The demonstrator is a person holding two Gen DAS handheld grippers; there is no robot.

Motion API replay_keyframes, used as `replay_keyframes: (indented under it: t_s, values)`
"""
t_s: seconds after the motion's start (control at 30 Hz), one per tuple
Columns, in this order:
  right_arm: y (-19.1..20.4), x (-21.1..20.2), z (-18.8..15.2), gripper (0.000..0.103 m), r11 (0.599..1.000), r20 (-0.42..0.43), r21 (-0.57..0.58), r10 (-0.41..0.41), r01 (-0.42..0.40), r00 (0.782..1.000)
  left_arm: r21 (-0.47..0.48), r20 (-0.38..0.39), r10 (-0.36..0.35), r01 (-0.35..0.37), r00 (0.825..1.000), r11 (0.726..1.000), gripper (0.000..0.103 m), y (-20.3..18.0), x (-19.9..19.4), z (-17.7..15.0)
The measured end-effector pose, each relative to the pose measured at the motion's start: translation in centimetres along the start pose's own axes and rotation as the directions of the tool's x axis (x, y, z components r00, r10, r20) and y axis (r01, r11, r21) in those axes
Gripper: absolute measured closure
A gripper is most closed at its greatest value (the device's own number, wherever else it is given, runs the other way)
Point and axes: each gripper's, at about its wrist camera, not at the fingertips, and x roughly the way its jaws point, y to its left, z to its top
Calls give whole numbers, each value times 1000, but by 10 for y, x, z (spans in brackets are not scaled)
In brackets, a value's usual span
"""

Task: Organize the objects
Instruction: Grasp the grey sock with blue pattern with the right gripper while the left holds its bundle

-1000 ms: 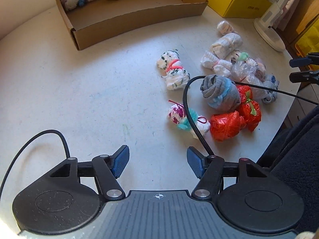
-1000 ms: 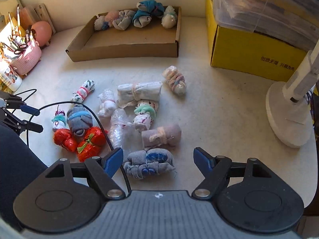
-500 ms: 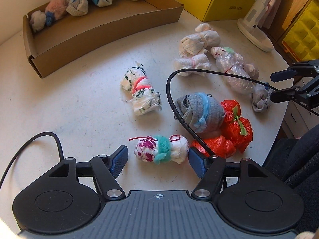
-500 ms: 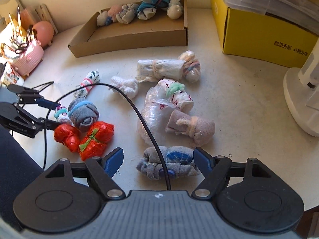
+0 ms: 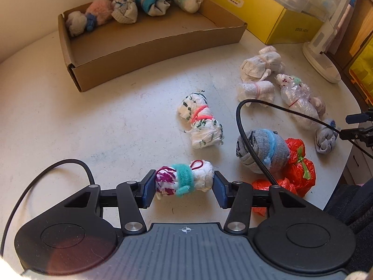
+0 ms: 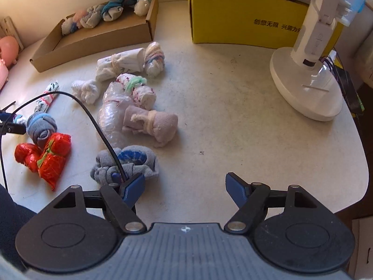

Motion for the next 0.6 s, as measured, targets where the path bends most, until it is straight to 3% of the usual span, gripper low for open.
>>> replay_keyframes:
  t_s: [0.1,0.4,0.6]
  values:
    - [18,2,2,30,995,-17,-66,77,-78,997,-17,-7,13,-13,1000,1000,46,6,1,1]
    - [56,13,11,26,970,8,-209,132,-127,991,-54,-8,20,-20,1000,998,46,17,-4,3]
    - [78,14,24,38,906,27,-395,176,-152,984,-63,1,36,-35,999,997,46,21,-6,4]
